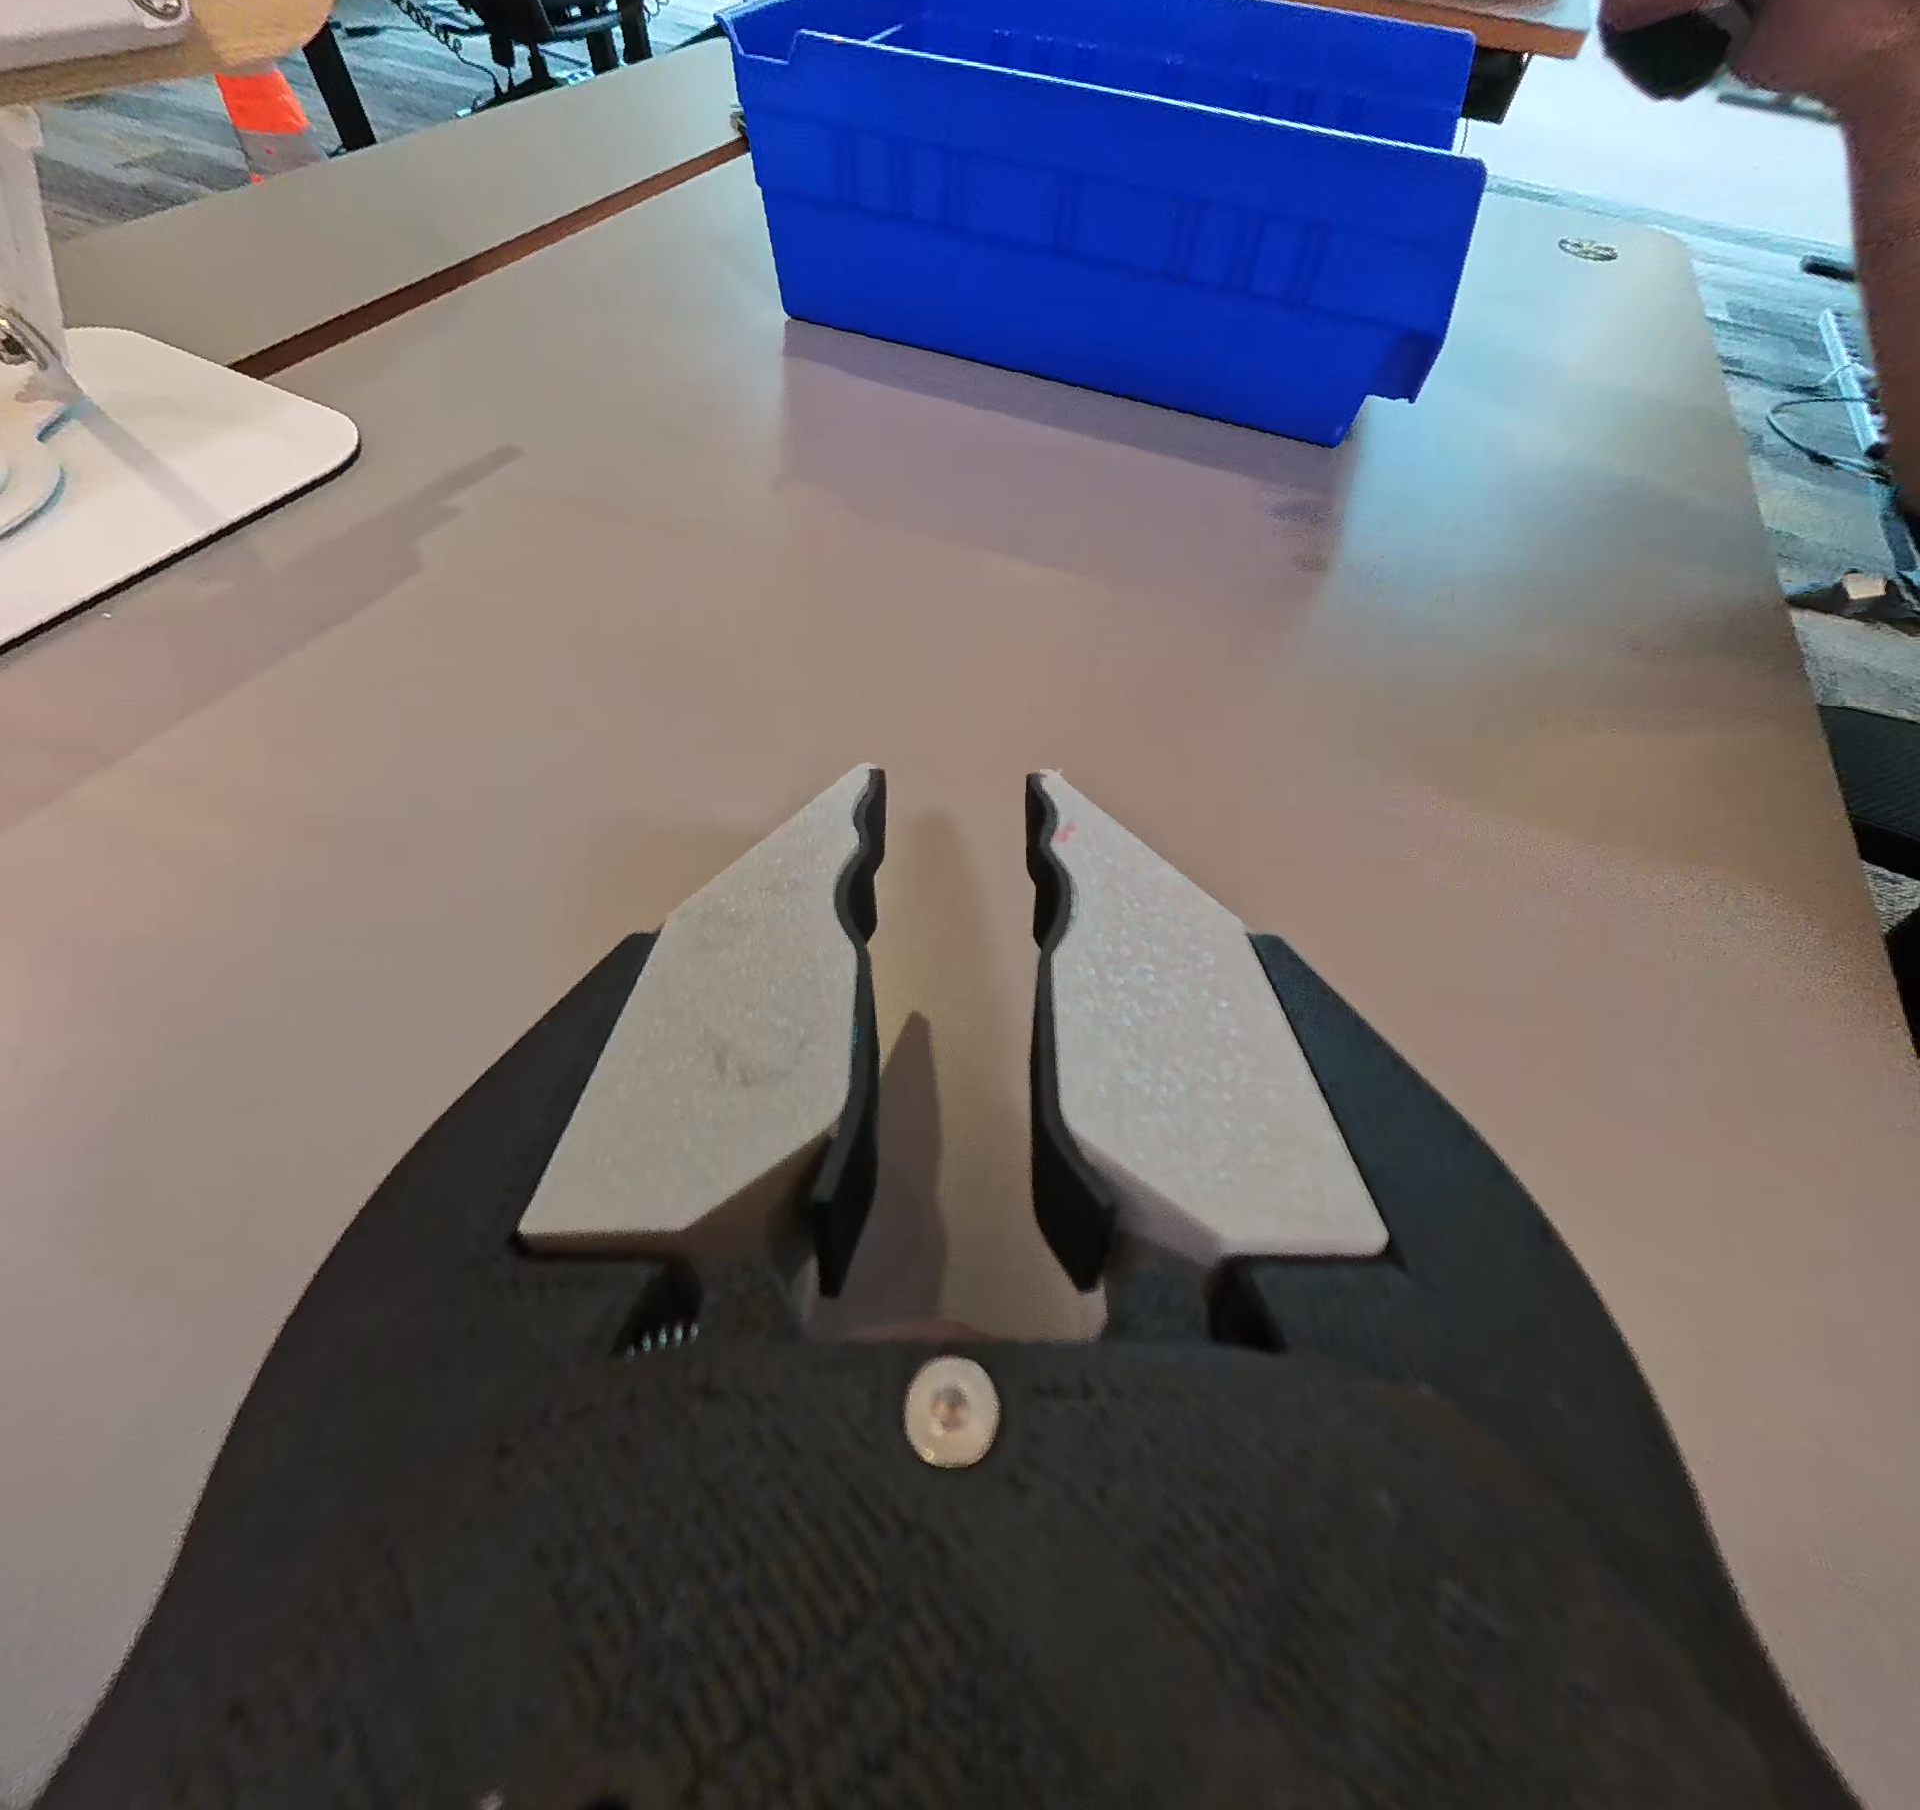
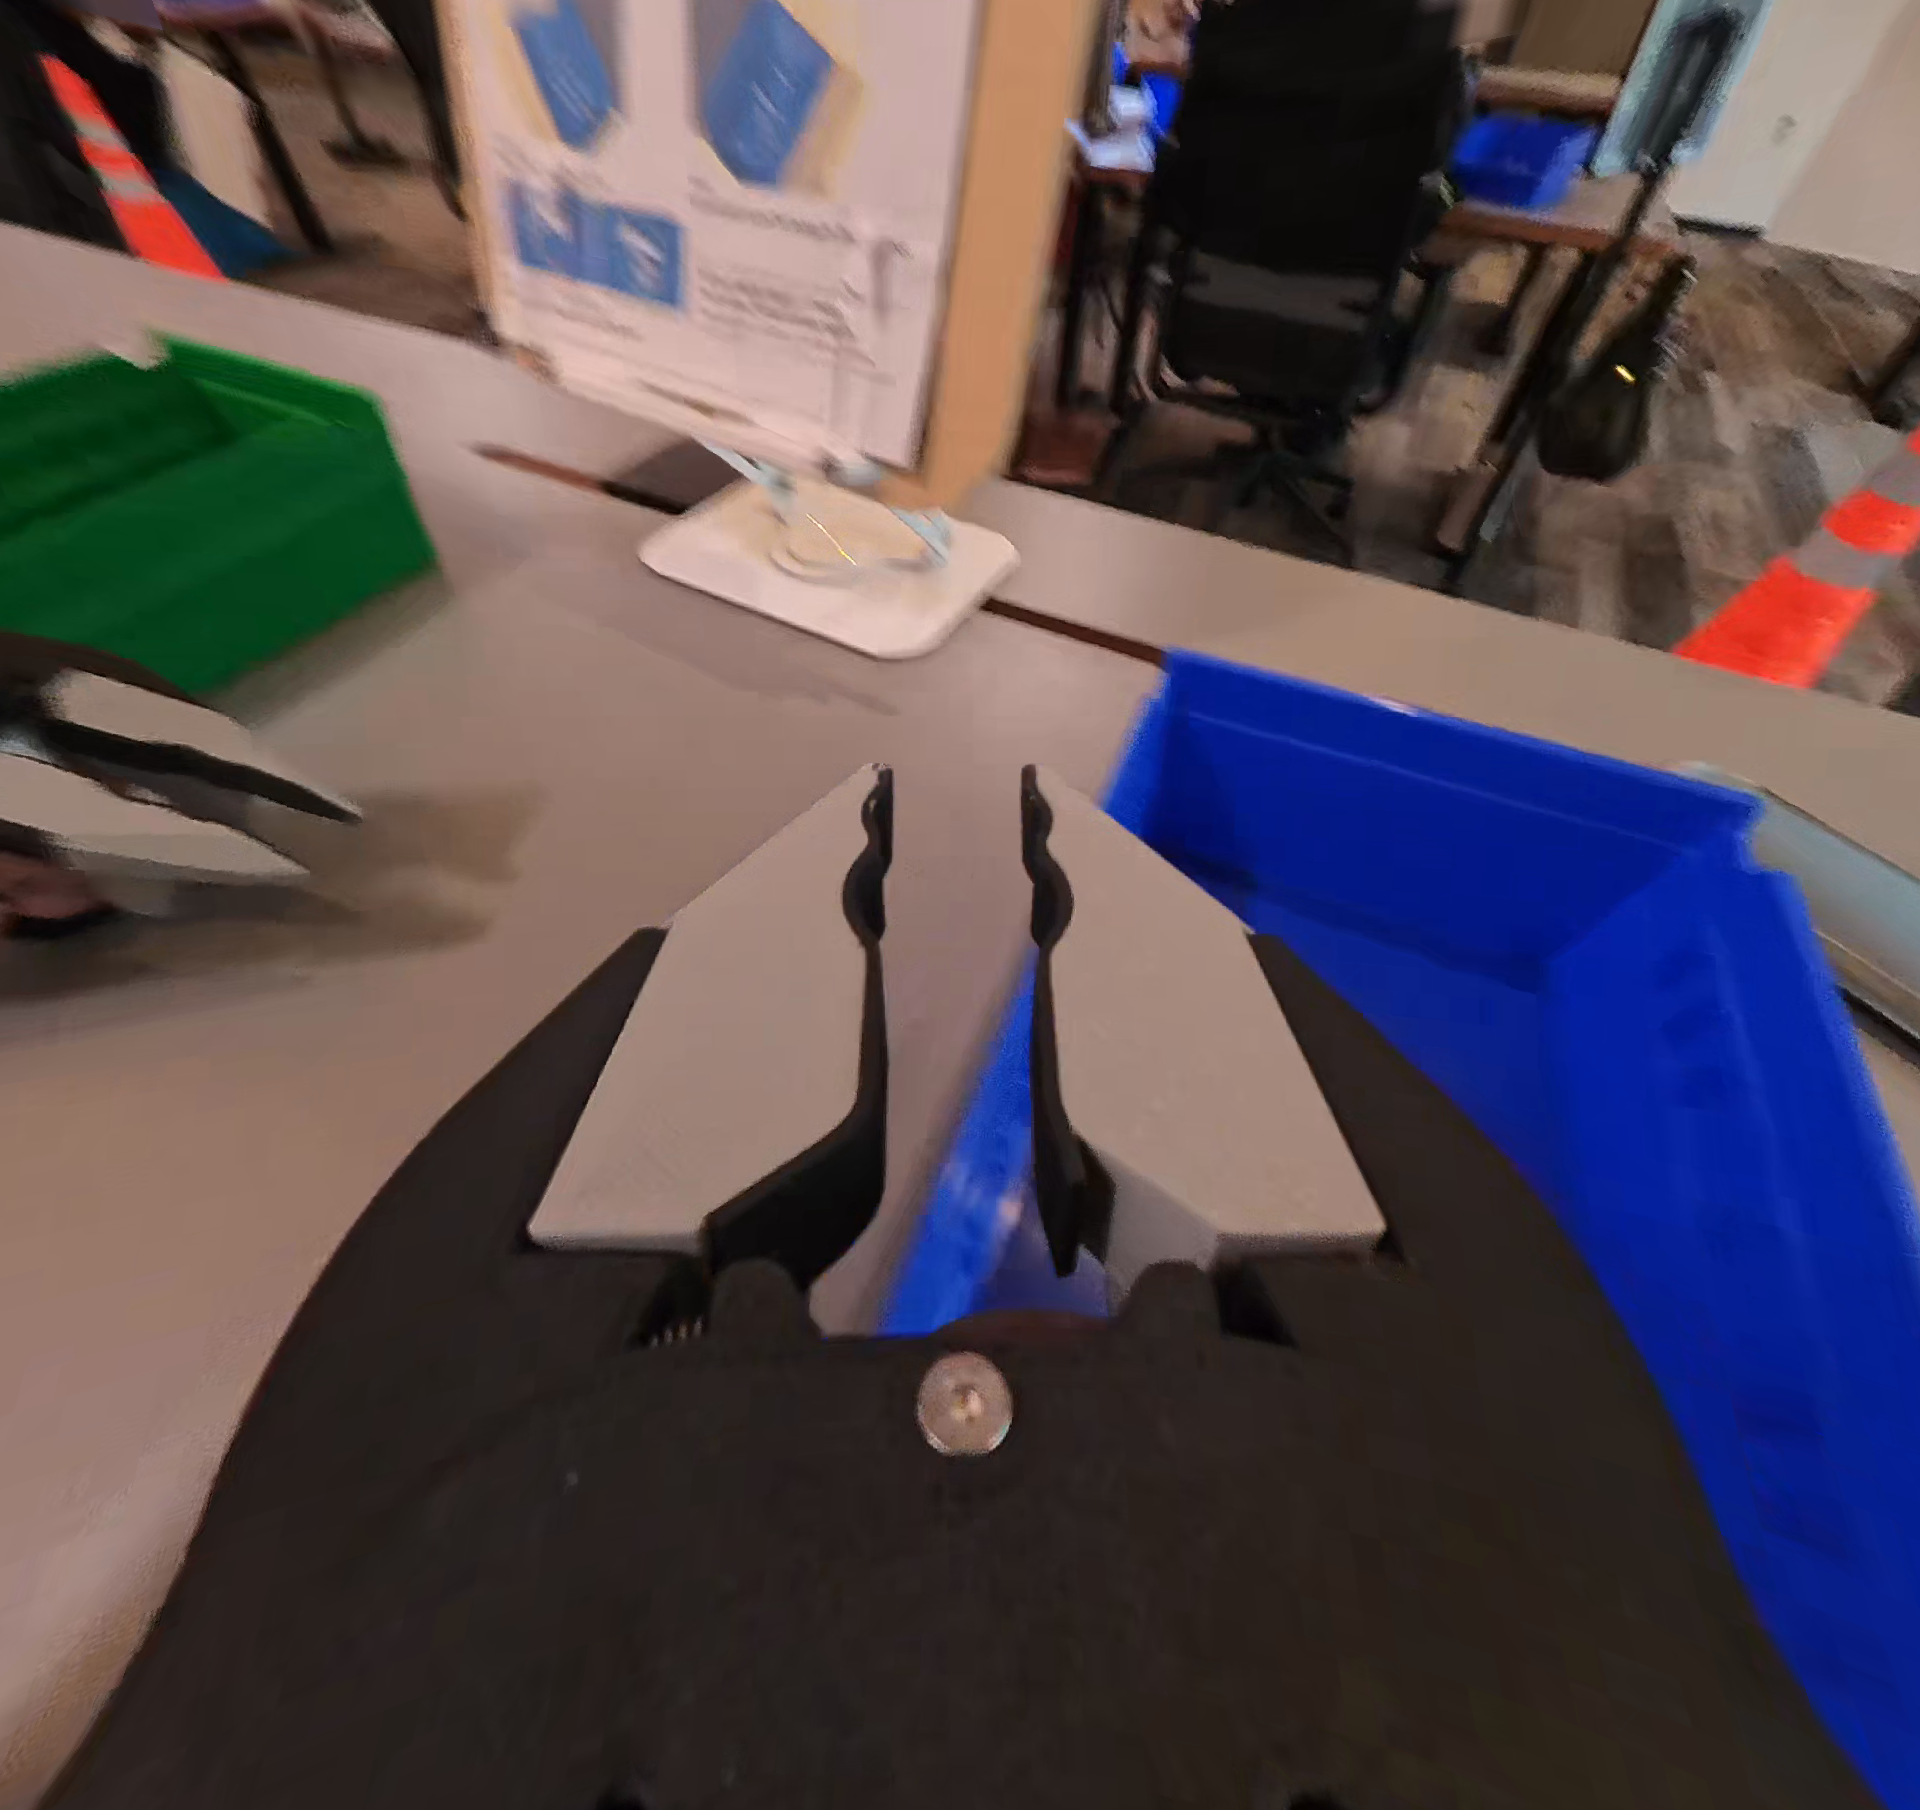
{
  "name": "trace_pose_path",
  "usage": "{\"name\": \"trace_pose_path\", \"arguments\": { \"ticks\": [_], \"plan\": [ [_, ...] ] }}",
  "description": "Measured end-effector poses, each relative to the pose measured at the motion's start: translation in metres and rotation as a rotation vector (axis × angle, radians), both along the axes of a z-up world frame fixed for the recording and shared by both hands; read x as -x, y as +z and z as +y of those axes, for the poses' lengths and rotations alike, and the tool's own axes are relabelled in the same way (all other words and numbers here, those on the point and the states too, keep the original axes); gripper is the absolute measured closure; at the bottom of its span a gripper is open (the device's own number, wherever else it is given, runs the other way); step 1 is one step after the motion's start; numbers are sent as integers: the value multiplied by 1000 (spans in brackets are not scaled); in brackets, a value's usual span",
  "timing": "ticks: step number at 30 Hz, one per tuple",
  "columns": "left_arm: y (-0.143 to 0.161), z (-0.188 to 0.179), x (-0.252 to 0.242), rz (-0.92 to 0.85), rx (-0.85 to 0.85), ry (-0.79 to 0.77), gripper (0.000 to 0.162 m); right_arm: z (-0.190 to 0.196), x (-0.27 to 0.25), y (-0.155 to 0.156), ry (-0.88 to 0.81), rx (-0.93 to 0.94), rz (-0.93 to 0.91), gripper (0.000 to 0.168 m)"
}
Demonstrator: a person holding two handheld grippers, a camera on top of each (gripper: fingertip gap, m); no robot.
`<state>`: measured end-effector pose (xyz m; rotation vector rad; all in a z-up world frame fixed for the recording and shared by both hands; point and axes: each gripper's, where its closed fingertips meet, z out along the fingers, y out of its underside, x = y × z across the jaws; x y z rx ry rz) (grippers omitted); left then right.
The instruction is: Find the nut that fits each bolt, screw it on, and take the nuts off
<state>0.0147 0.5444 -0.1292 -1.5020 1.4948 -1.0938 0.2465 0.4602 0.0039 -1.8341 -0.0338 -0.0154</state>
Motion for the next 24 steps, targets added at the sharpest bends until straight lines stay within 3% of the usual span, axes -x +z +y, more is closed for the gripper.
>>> {"name": "trace_pose_path", "arguments": {
  "ticks": [4, 7, 9, 14, 19, 24],
  "plan": [
    [-2, -3, -1, 11, -21, -12, 137, 12, 90, 18, 249, -128, 52, 140],
    [-3, -5, -1, 16, -55, -27, 137, 37, 159, -21, 441, -33, 45, 132],
    [-2, -6, -1, 8, -93, -26, 136, 59, 184, -51, 484, 2, 34, 128],
    [5, -6, 2, -47, -139, -12, 133, 75, 200, -72, 535, -44, 146, 125],
    [7, -9, 4, -54, -130, 9, 129, 74, 173, -87, 397, -69, -81, 127],
    [25, -29, 12, -112, -65, 9, 122, 73, 192, -92, 462, -36, 22, 126]
  ]
}}
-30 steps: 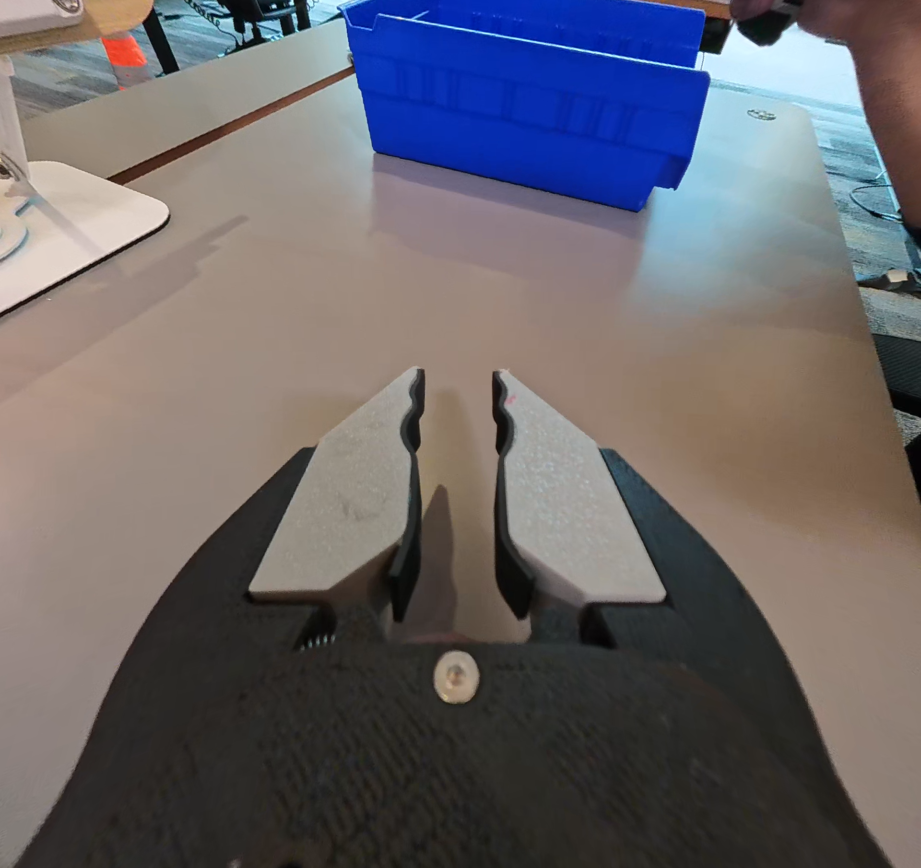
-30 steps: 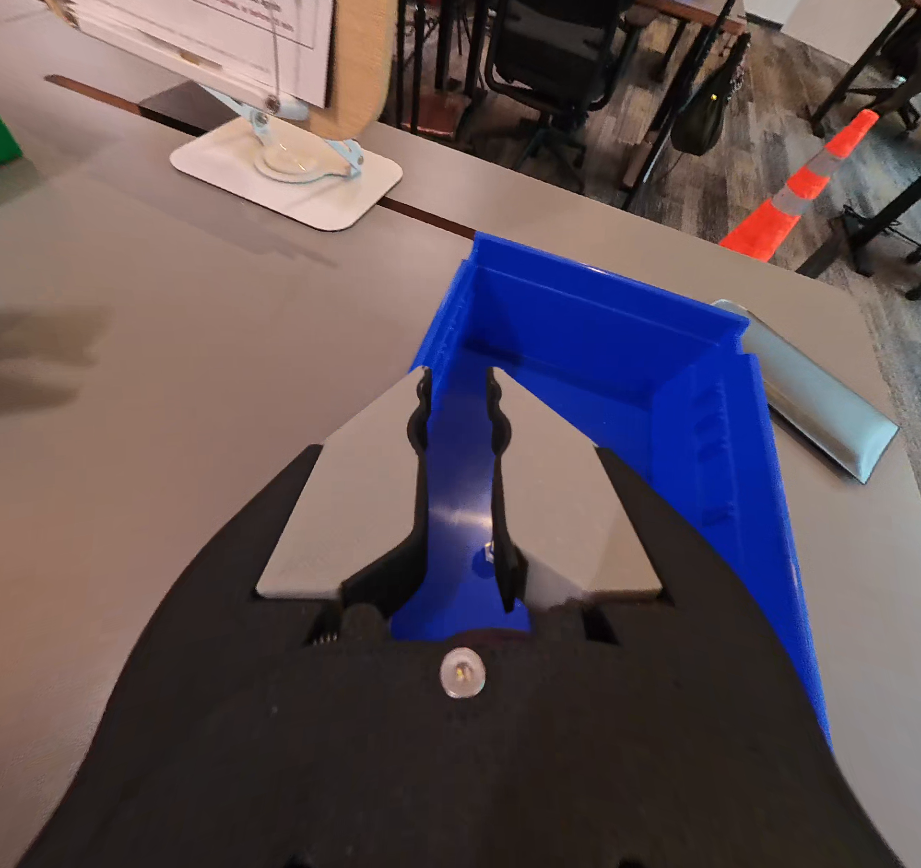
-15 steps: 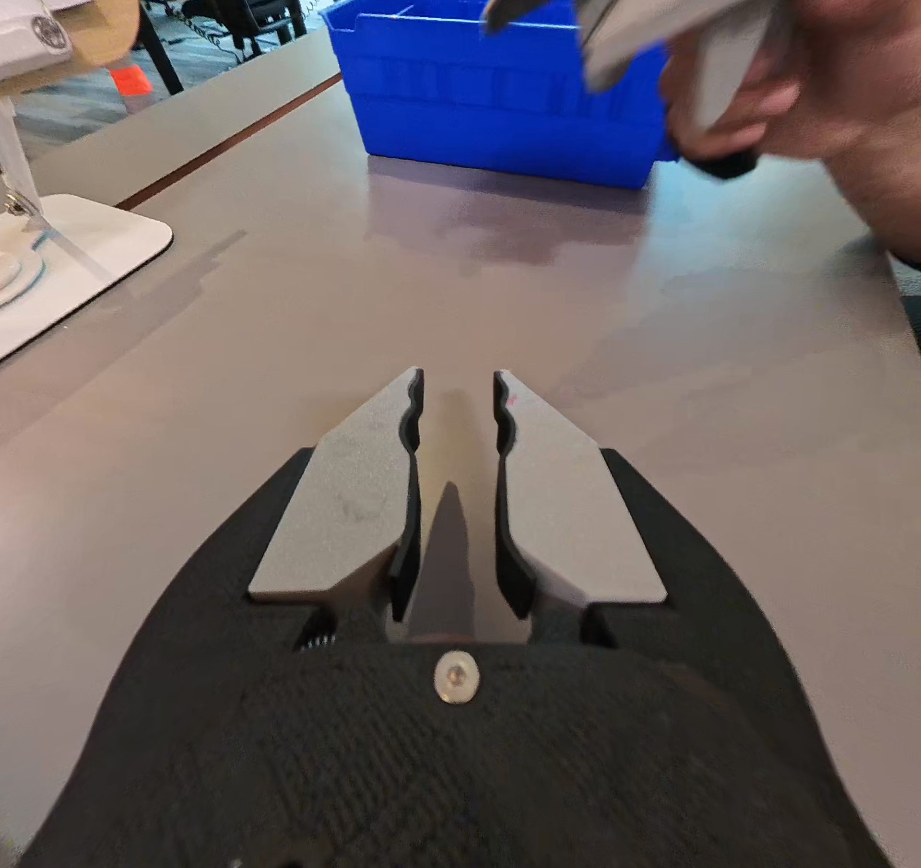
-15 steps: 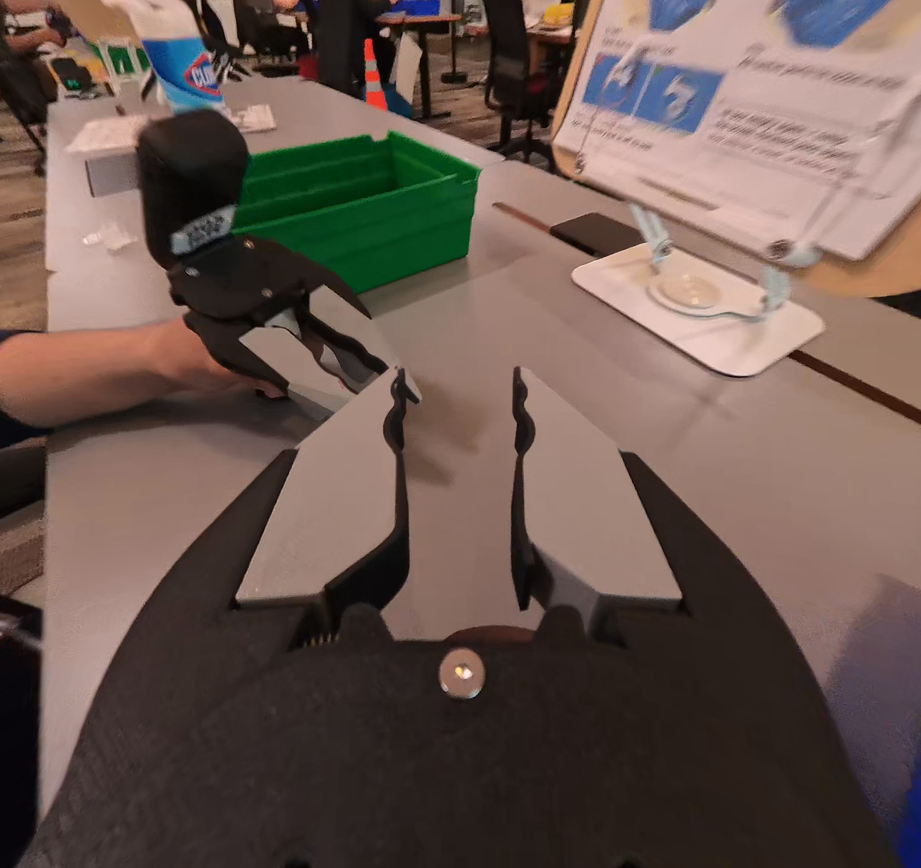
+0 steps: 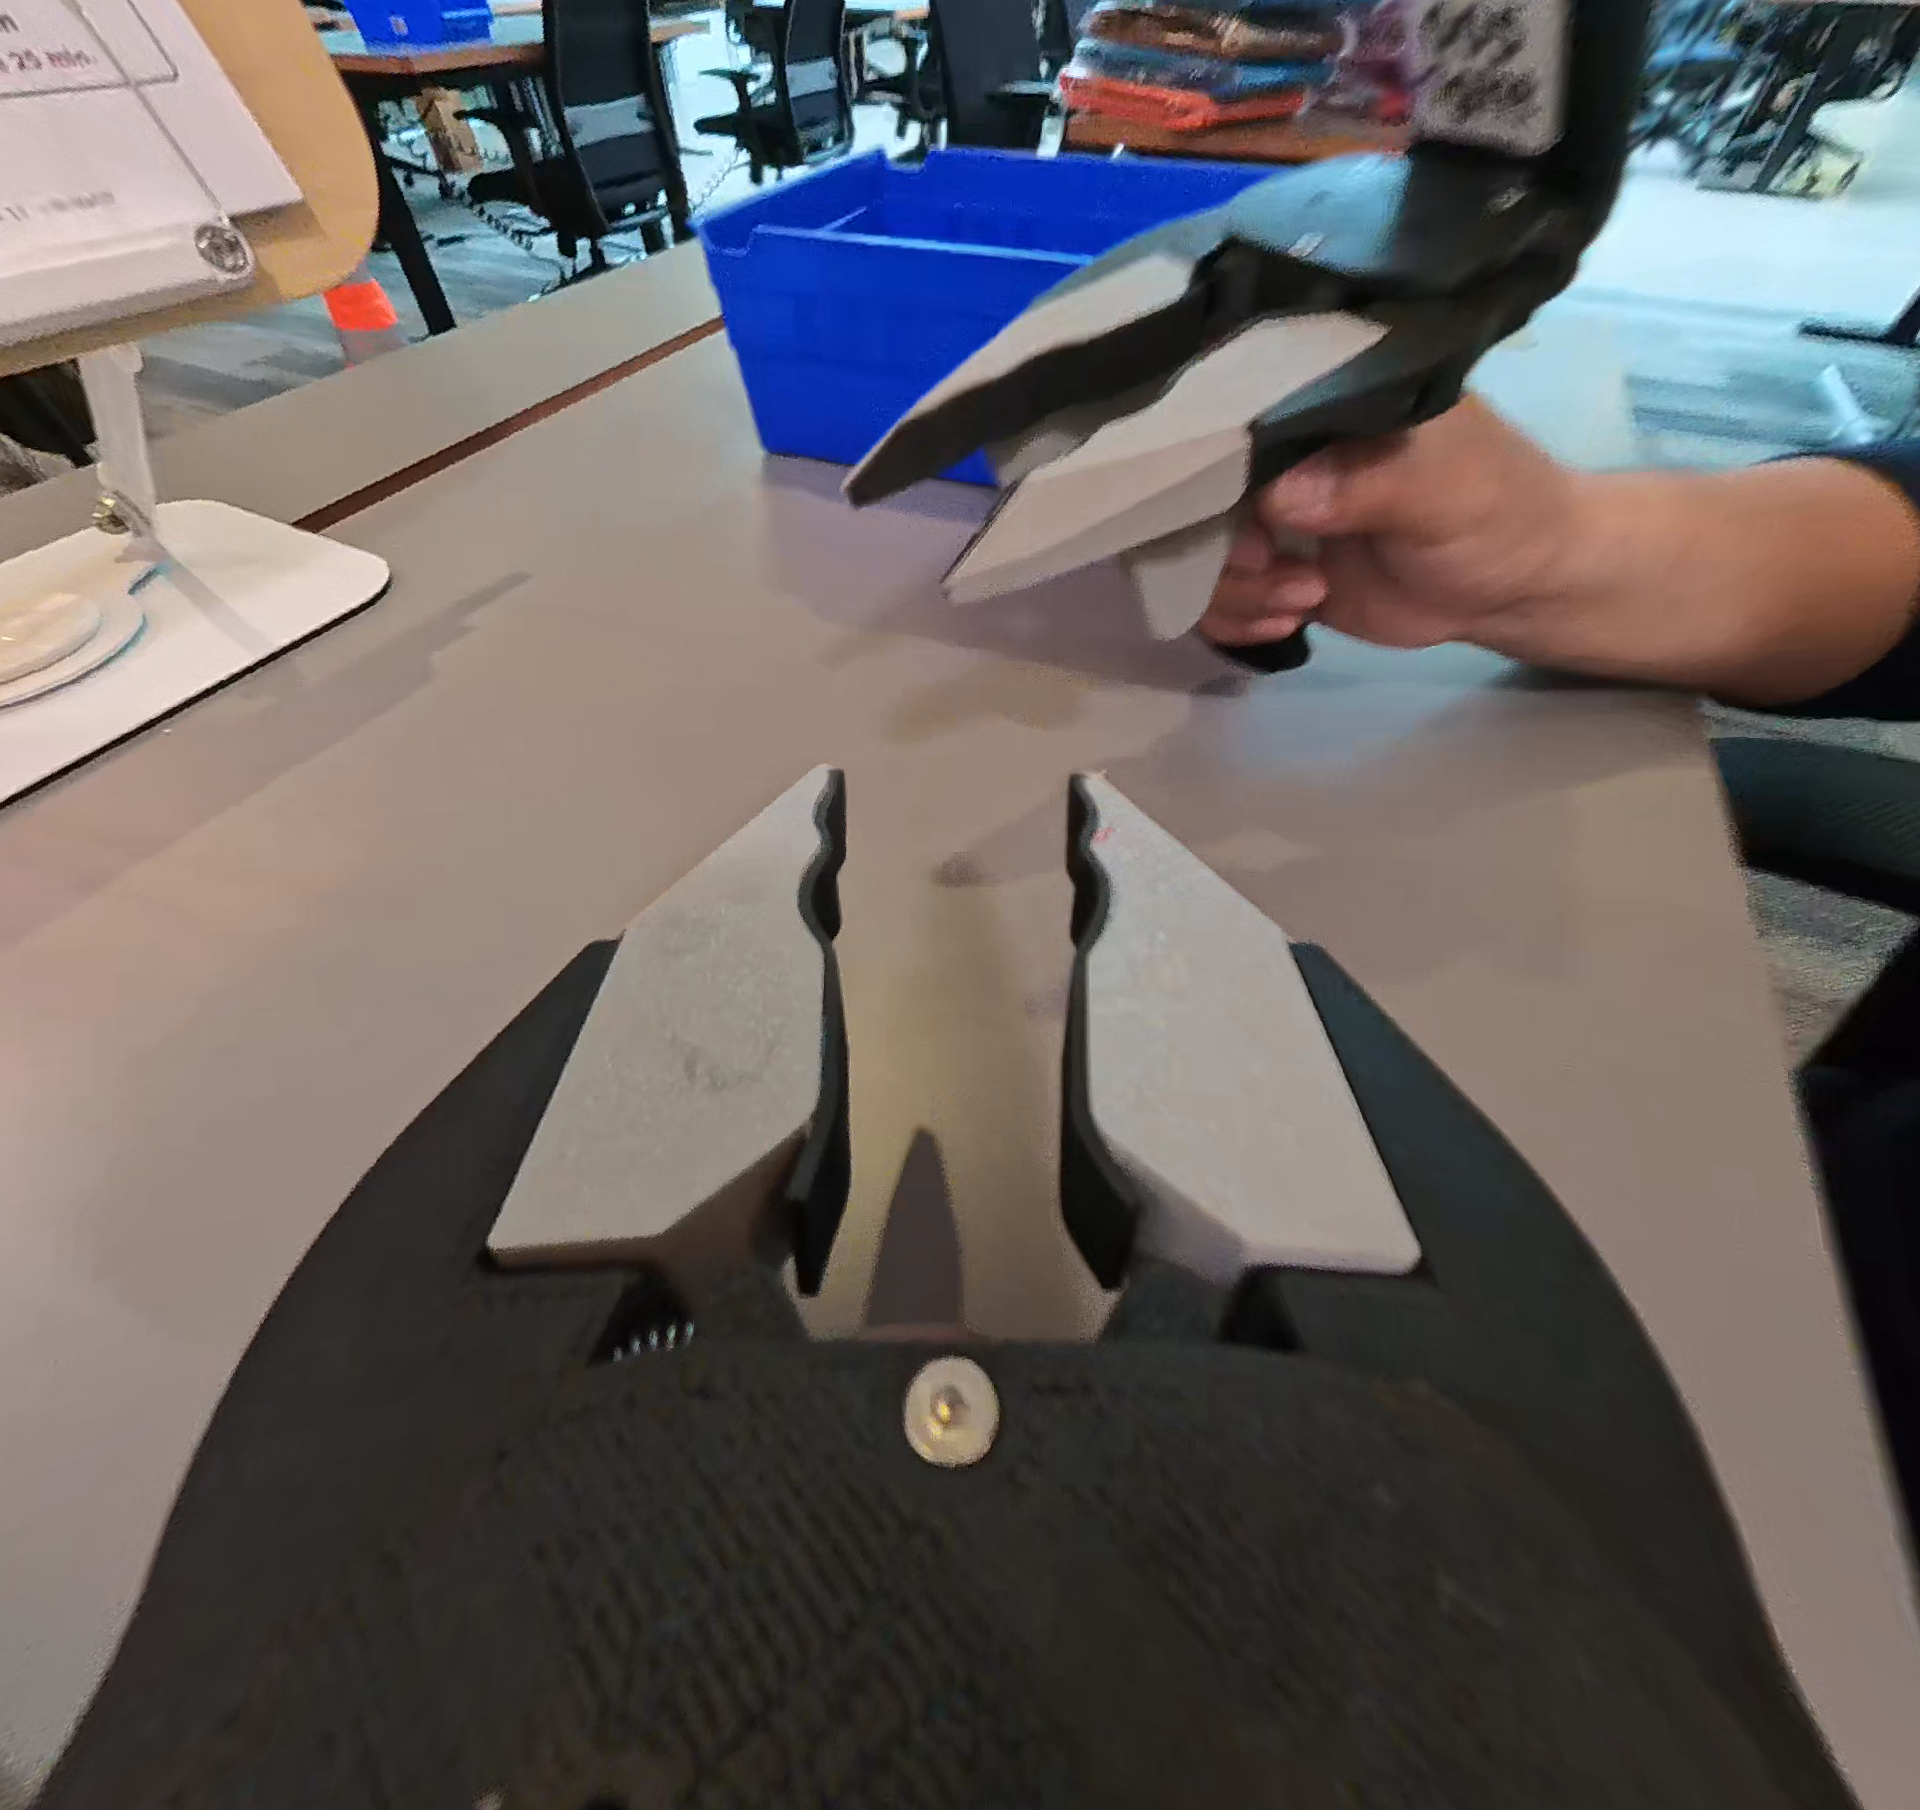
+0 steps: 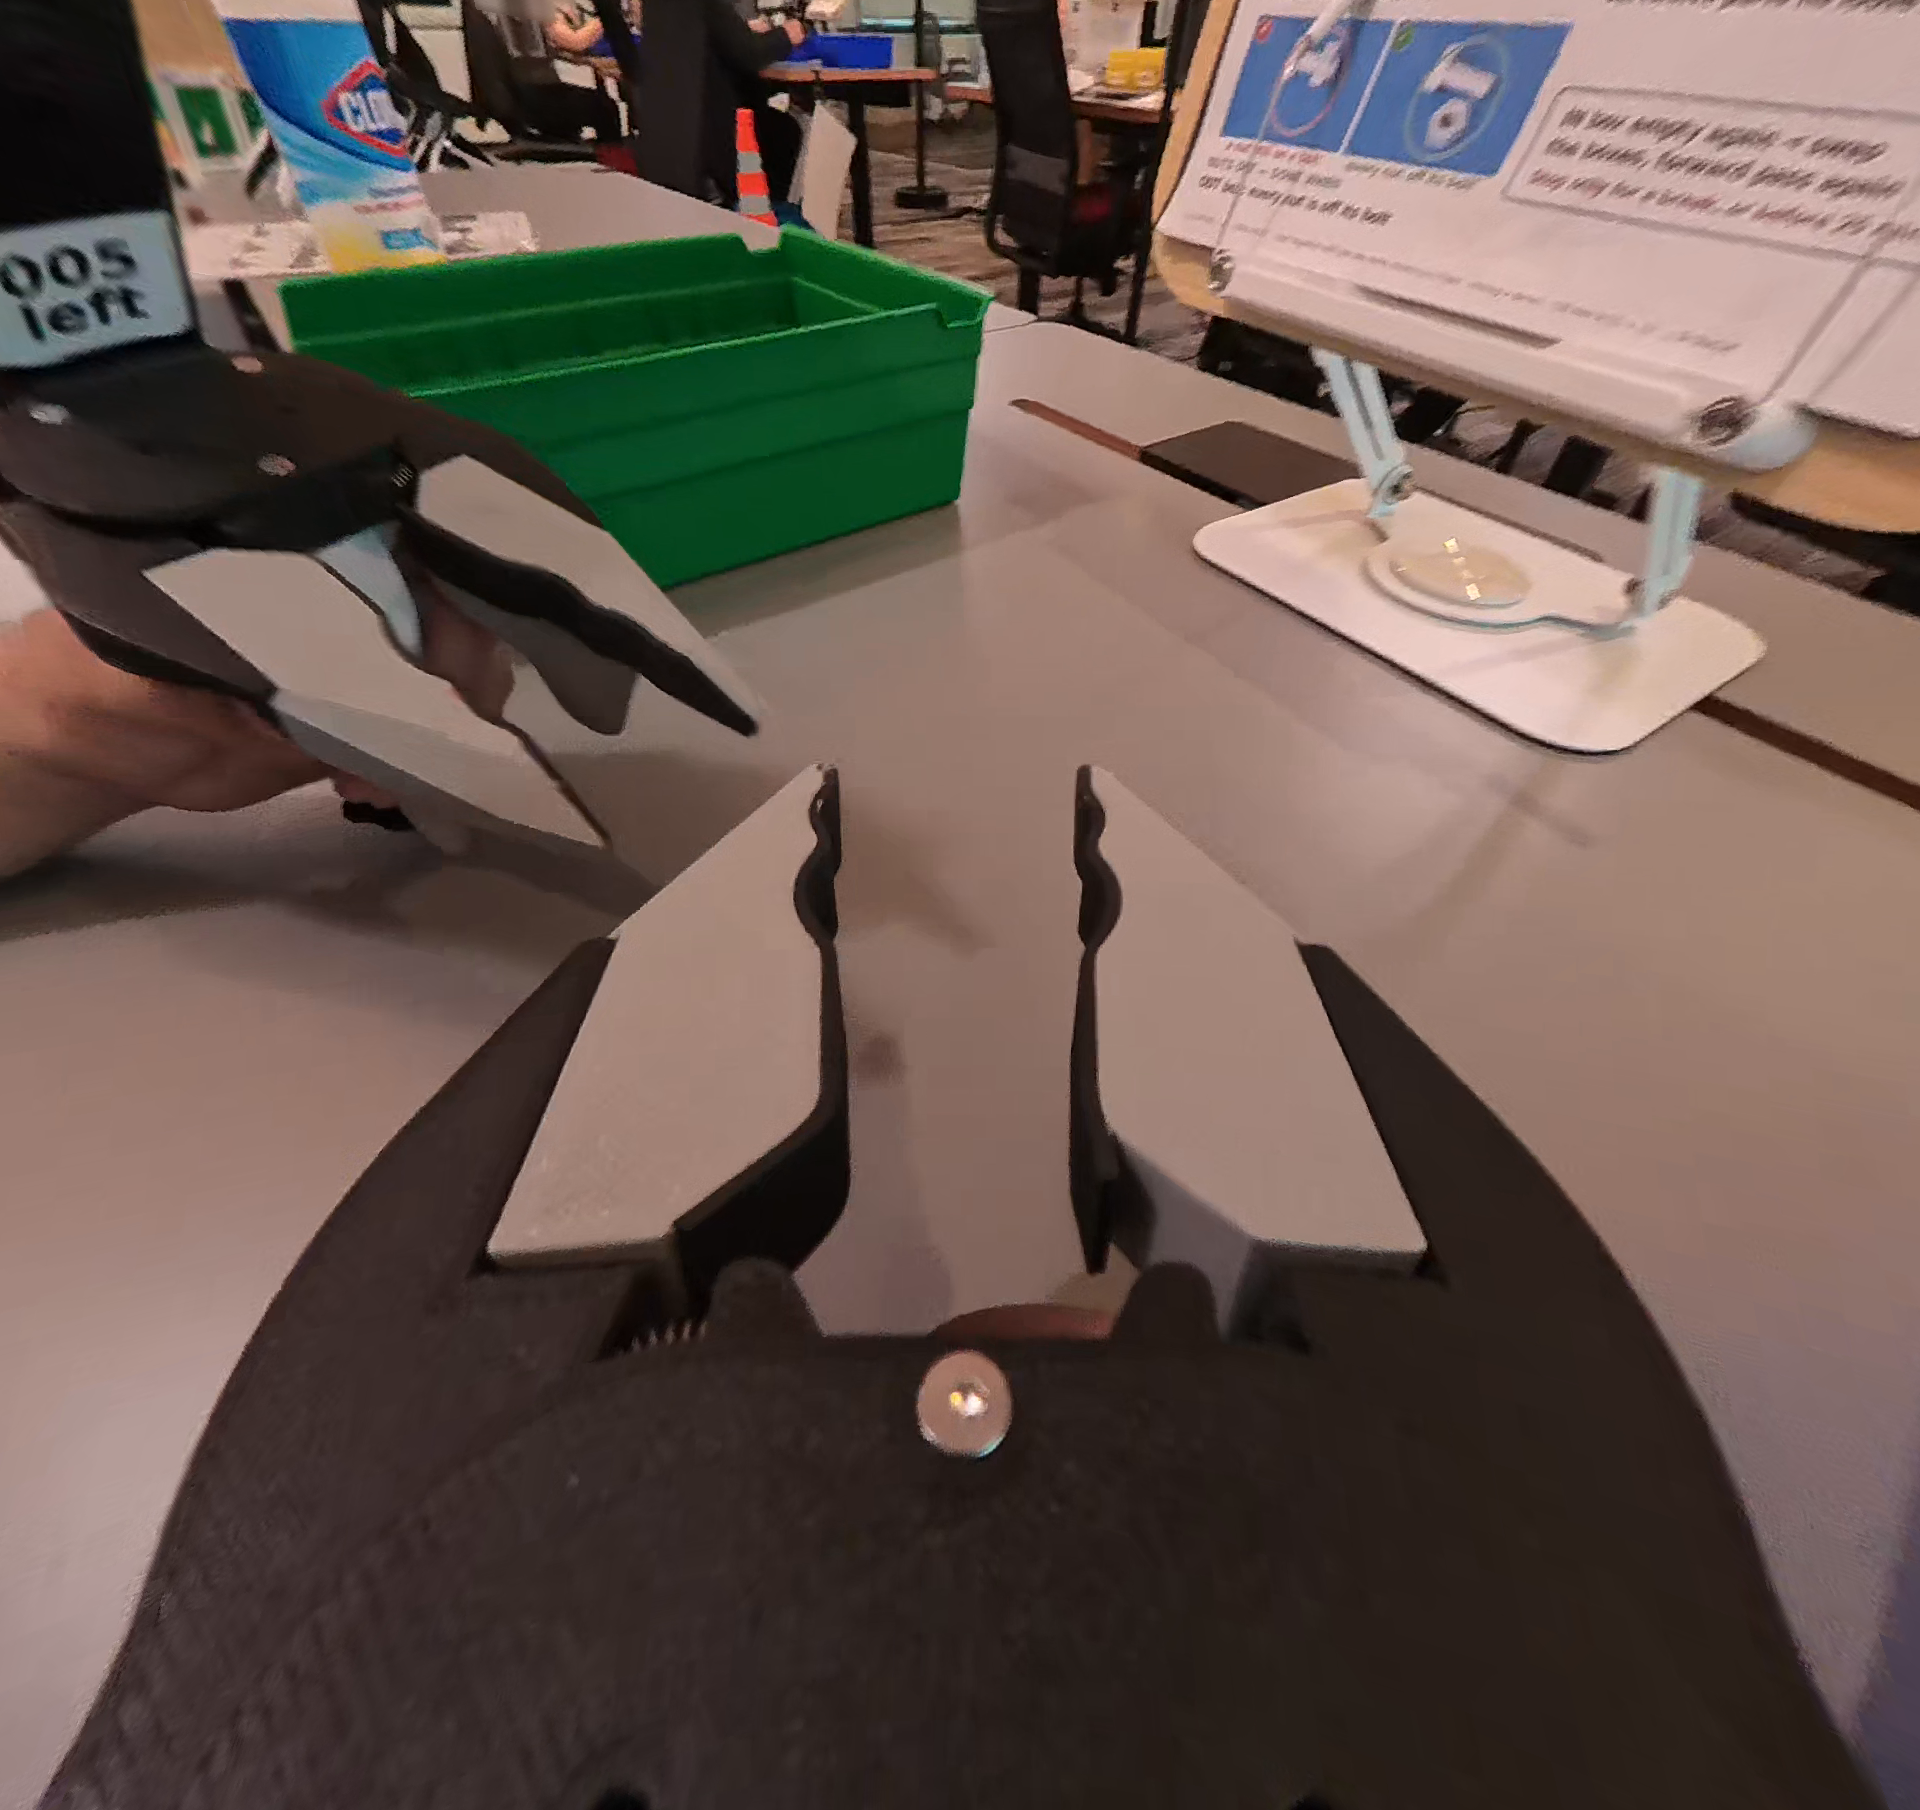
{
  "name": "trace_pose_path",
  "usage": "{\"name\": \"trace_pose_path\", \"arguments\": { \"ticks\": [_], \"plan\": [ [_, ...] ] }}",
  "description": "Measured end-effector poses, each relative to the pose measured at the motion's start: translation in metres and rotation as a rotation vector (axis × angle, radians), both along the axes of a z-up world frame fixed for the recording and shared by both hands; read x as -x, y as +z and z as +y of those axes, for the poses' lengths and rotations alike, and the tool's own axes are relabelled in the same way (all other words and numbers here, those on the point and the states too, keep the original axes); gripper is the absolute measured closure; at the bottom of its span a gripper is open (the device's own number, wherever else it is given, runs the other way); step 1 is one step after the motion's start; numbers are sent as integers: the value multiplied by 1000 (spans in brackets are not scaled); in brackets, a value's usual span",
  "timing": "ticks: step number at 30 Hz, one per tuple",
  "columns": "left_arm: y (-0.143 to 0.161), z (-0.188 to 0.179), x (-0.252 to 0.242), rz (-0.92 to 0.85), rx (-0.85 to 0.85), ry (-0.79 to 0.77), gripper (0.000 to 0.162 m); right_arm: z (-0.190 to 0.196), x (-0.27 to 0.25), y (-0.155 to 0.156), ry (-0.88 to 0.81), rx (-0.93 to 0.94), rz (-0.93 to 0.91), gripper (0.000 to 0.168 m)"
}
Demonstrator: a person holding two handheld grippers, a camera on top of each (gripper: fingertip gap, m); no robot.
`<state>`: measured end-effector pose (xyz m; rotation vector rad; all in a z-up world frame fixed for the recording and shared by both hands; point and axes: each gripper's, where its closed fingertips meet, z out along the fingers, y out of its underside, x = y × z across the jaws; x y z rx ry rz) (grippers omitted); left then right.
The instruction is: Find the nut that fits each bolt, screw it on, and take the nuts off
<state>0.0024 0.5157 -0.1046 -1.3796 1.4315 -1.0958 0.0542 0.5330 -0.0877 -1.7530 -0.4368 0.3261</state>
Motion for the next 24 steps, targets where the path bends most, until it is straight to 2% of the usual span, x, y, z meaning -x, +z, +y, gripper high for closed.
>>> {"name": "trace_pose_path", "arguments": {
  "ticks": [5, 9, 11, 13, 16, 19, 24],
  "plan": [
    [33, -10, 43, -65, 13, 42, 121, 0, 14, -20, 31, 50, -54, 126],
    [80, 45, 112, -35, -7, 226, 124, -1, 18, -21, 34, 36, -83, 127],
    [84, 85, 149, 85, 2, 315, 123, 0, 18, -20, 28, 31, -83, 127],
    [67, 130, 184, 260, 0, 414, 123, 0, 16, -20, 24, 34, -73, 127],
    [12, 159, 221, 569, 153, 406, 123, 1, 13, -21, 17, 44, -55, 128],
    [-29, 165, 239, 760, 230, 353, 126, 4, 9, -25, 3, 57, -50, 127],
    [-61, 159, 243, 928, 231, 261, 126, 7, 4, -33, -12, 87, -32, 128]
  ]
}}
